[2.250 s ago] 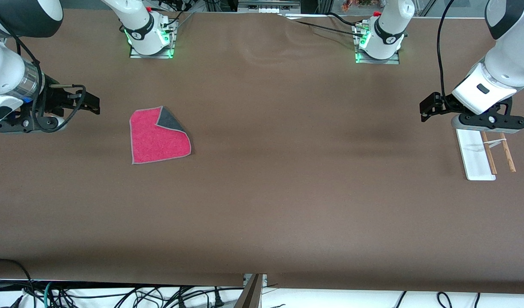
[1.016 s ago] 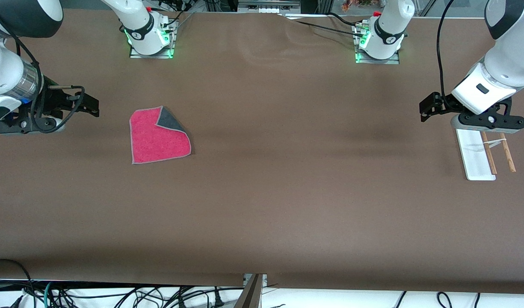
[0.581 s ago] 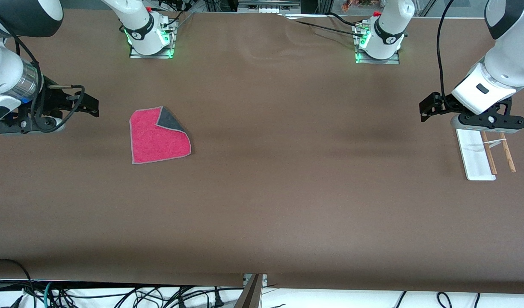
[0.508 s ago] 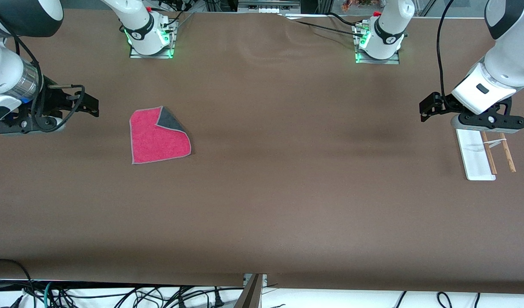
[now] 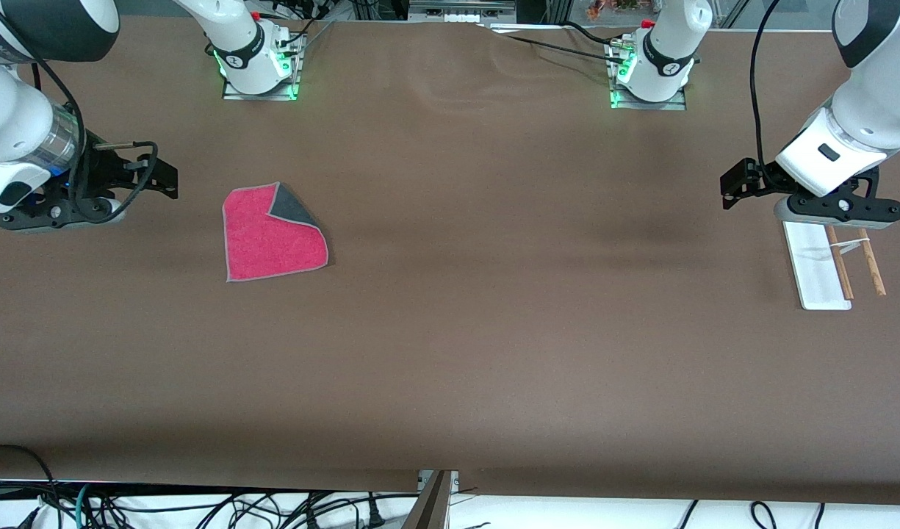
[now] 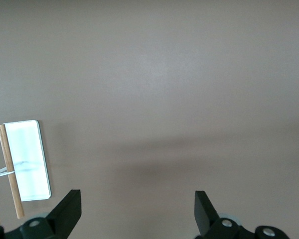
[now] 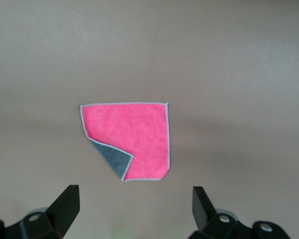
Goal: Pass towel and hang on rack
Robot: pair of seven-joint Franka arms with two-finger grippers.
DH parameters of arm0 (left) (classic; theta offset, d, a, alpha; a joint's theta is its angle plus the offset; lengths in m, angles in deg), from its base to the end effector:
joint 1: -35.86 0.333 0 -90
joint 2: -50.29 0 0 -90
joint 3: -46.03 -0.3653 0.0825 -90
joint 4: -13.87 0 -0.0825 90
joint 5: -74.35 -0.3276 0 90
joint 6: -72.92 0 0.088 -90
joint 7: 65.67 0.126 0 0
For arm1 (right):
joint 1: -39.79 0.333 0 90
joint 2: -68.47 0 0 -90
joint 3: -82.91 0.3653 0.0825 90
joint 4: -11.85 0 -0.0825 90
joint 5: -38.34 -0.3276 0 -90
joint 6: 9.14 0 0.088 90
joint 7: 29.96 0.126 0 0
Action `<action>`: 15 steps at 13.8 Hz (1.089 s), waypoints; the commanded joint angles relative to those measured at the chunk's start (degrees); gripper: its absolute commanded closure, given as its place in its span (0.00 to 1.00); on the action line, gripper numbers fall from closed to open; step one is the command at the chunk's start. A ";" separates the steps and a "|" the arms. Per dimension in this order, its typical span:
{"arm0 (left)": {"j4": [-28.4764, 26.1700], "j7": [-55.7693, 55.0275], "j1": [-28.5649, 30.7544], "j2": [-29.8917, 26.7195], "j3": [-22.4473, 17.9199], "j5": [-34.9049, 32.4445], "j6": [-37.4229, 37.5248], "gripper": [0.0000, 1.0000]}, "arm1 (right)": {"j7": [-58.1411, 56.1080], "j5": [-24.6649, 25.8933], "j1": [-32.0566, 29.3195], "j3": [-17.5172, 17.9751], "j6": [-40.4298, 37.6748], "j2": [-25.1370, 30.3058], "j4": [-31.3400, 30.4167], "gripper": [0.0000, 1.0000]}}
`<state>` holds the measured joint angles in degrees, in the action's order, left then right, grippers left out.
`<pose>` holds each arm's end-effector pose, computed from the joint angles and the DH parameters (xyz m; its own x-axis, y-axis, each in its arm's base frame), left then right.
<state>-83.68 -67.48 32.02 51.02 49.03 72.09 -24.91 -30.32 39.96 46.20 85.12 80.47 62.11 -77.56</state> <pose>0.5071 -0.0562 0.6051 0.9956 -0.0930 -0.0067 -0.0932 -0.9949 -0.0386 0.5254 0.0747 0.6014 0.9820 0.1553 -0.1074 0.1586 -0.9871 0.0232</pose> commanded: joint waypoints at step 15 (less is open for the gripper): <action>0.08 1.19 0.32 -0.20 0.09 0.50 0.61 0.00 | 0.09 0.67 0.53 0.16 0.48 -1.29 -0.07 0.00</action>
<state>-83.68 -67.48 32.02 51.02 49.03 72.09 -24.90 -30.32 40.11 46.65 85.06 80.49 61.53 -77.59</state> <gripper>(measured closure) 0.000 0.000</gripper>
